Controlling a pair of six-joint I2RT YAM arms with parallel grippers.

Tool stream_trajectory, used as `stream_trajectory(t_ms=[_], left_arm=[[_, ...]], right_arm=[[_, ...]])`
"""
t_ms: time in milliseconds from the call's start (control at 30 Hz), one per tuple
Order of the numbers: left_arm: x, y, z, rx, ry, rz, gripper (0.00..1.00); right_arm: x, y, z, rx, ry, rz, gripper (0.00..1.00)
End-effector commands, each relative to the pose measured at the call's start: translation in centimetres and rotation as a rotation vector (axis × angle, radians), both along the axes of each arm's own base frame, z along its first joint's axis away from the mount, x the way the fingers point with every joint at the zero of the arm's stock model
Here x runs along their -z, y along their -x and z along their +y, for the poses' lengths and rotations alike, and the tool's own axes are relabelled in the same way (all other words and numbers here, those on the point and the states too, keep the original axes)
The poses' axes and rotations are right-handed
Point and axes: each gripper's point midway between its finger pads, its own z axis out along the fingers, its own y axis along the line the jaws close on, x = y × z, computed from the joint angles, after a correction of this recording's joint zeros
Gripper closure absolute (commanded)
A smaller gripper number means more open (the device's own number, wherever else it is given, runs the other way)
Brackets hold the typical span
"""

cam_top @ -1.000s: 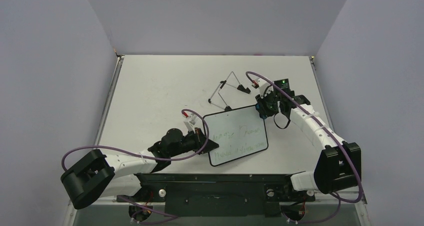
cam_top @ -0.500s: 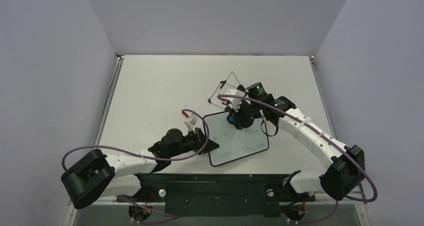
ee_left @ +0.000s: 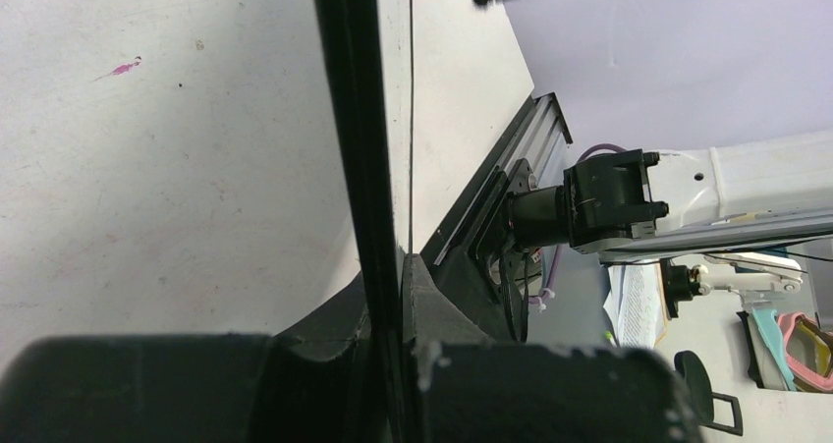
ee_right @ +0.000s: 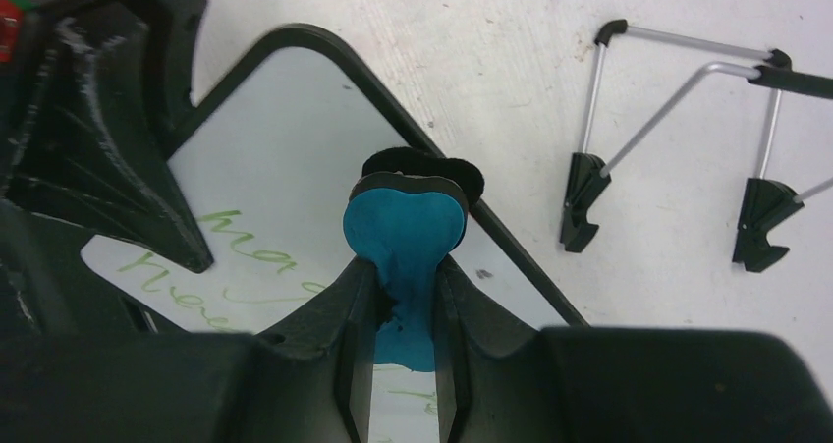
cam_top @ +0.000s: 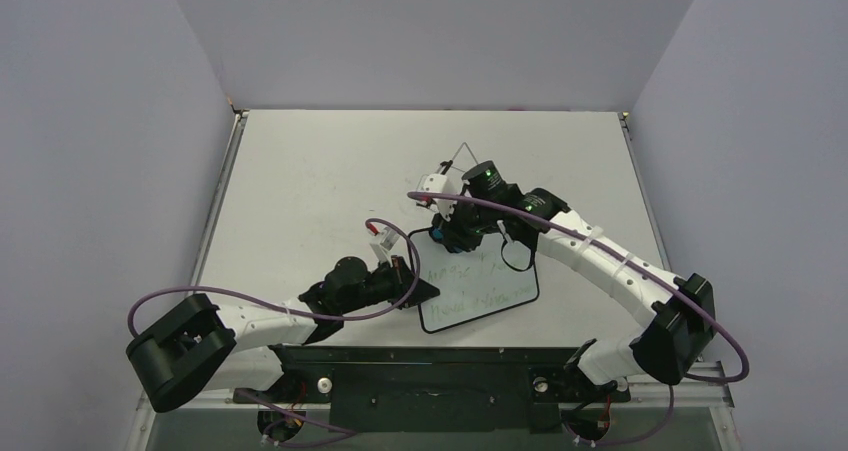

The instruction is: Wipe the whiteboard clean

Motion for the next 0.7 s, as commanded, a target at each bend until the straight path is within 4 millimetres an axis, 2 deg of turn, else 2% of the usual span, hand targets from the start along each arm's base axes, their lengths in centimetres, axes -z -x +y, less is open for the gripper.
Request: stream_trajectory(t_ms=[0, 167, 300, 433, 467, 667], left_arm=[[-6.6, -0.6, -1.9, 0.035, 0.195, -0.141, 1.00], [-6.9, -0.6, -2.1, 0.035, 0.200, -0.142, 1.00], [-6.9, -0.6, -2.2, 0.037, 0.201, -0.143, 1.00], [-6.8, -0.6, -2.1, 0.038, 0.200, -0.142, 1.00], [-6.7, -0.6, -2.1, 0.038, 0.199, -0.141, 1.00], [-6.9, -0.4, -2.0, 0.040, 0.208, -0.146, 1.00]], right_arm=[[-0.9, 1.4, 2.3, -0.074, -0.035, -0.003, 1.00], [-0.7, 3.3, 3.6, -0.153, -0.033, 0.025, 1.00], [0.3, 2.6, 2.4, -0.110, 0.007, -0.007, 1.00], [0.9, -0.1, -0.4, 0.040, 0.009, -0.018, 1.00], [1.1, -1.0, -1.7, 0.089, 0.009, -0.012, 1.00], [2.9, -2.1, -6.1, 0.204, 0.059, -0.018, 1.00]])
